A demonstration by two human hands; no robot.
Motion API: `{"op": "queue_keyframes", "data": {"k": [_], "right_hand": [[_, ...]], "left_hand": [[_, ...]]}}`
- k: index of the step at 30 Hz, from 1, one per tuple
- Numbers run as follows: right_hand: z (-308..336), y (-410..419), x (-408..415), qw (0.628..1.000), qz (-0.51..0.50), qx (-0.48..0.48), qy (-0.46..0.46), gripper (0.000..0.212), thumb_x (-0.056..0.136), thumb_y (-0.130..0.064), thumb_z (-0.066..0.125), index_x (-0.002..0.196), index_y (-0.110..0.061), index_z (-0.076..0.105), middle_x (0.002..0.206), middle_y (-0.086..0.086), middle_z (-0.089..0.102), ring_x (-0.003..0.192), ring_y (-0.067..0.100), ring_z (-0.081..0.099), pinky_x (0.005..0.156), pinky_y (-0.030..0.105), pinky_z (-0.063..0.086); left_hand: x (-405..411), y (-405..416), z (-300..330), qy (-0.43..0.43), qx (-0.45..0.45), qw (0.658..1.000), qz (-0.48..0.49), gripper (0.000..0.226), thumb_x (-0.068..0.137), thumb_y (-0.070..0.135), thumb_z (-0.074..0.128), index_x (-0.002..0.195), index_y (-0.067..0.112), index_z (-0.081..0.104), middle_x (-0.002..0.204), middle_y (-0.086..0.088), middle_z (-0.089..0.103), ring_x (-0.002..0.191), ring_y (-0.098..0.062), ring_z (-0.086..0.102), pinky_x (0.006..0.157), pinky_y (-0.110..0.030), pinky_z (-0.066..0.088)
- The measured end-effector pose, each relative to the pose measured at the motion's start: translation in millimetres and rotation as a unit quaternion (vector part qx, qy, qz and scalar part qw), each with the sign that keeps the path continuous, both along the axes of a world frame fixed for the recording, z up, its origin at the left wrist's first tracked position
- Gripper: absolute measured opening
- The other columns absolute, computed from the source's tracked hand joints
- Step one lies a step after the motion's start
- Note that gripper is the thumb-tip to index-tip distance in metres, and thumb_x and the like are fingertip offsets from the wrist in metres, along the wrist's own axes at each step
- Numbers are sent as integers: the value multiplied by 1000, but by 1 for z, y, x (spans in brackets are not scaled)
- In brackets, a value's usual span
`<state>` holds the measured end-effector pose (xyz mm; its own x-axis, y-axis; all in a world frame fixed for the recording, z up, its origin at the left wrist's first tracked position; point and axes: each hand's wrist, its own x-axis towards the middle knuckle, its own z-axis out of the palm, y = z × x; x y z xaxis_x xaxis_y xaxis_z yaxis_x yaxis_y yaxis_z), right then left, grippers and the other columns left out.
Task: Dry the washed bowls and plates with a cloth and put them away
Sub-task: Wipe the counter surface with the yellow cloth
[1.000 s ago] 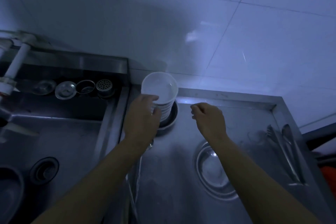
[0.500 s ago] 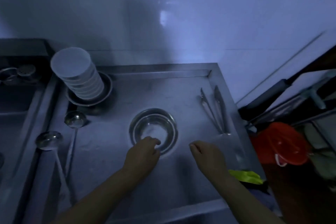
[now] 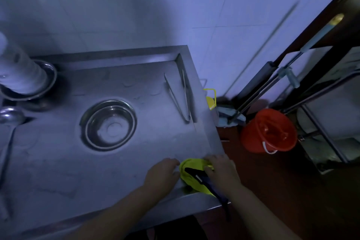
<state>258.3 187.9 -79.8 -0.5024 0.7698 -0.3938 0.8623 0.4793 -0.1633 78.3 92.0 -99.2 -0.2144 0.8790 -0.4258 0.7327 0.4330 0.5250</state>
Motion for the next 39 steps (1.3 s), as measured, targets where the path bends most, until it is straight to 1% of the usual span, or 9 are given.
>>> {"op": "queue_keyframes", "data": {"k": [8, 13, 15, 18, 22, 26, 33, 35, 39], "right_hand": [[15, 13, -1, 967, -143, -130, 168, 22, 95, -24, 55, 89, -5, 65, 88, 12, 65, 84, 25, 59, 65, 31, 34], [44, 27, -13, 955, -146, -130, 222, 34, 97, -18, 52, 64, -20, 44, 71, 6, 50, 75, 18, 49, 62, 30, 26], [55, 30, -18, 948, -132, -139, 255, 28, 97, -16, 53, 69, -16, 47, 70, 7, 49, 73, 17, 47, 64, 29, 29], [68, 30, -27, 949, -88, -161, 257, 19, 87, -28, 69, 92, -16, 55, 73, -7, 50, 73, 11, 49, 63, 22, 36], [81, 33, -42, 985, 87, -81, 128, 74, 68, -32, 82, 130, -19, 45, 116, -1, 44, 109, 15, 48, 83, 24, 39], [93, 28, -61, 979, 143, -20, 146, 52, 68, 3, 63, 115, -13, 50, 113, 5, 44, 102, 28, 53, 80, 37, 45], [115, 22, -91, 964, 81, 43, 251, 16, 69, 0, 72, 75, -10, 62, 82, 5, 57, 81, 25, 57, 72, 31, 39], [119, 22, -96, 963, 52, 38, 260, 16, 70, -3, 75, 72, -14, 63, 78, -1, 58, 79, 20, 57, 70, 26, 39], [135, 31, -101, 943, -46, 22, 329, 13, 72, -5, 78, 73, -15, 70, 72, -5, 64, 71, 9, 59, 64, 9, 39]], "left_hand": [[45, 16, 6, -95, 7, 995, 37, 56, 77, 36, 67, 127, 22, 47, 118, 0, 51, 109, -17, 52, 82, -24, 39], [37, 28, 24, -117, 48, 984, 128, 17, 85, 24, 61, 100, 17, 63, 93, 0, 56, 87, -16, 54, 65, -23, 32], [27, 28, 34, -146, 77, 973, 158, 4, 86, 16, 58, 83, 16, 60, 81, -2, 52, 81, -19, 52, 63, -28, 30], [8, 23, 53, -260, 129, 922, 256, 18, 88, 9, 52, 74, 20, 52, 71, -5, 53, 70, -18, 50, 67, -36, 42], [-23, 13, 73, -206, 166, 939, 219, 17, 90, 17, 53, 76, 27, 51, 66, 3, 53, 61, -12, 48, 59, -28, 36], [-48, -6, 75, -125, 165, 965, 163, 11, 84, 21, 62, 85, 22, 51, 76, 5, 55, 70, -13, 51, 63, -27, 36], [-85, -46, 37, 74, 80, 993, 47, 13, 80, 11, 53, 87, 8, 63, 92, -11, 64, 92, -28, 58, 72, -32, 39], [-96, -58, 32, 101, 66, 988, 96, 12, 81, 17, 56, 88, 13, 65, 90, -11, 67, 92, -29, 58, 72, -32, 39], [-132, -60, 55, 8, 101, 967, 232, 14, 79, 31, 68, 76, 19, 61, 80, -3, 66, 81, -22, 62, 61, -27, 37]]}}
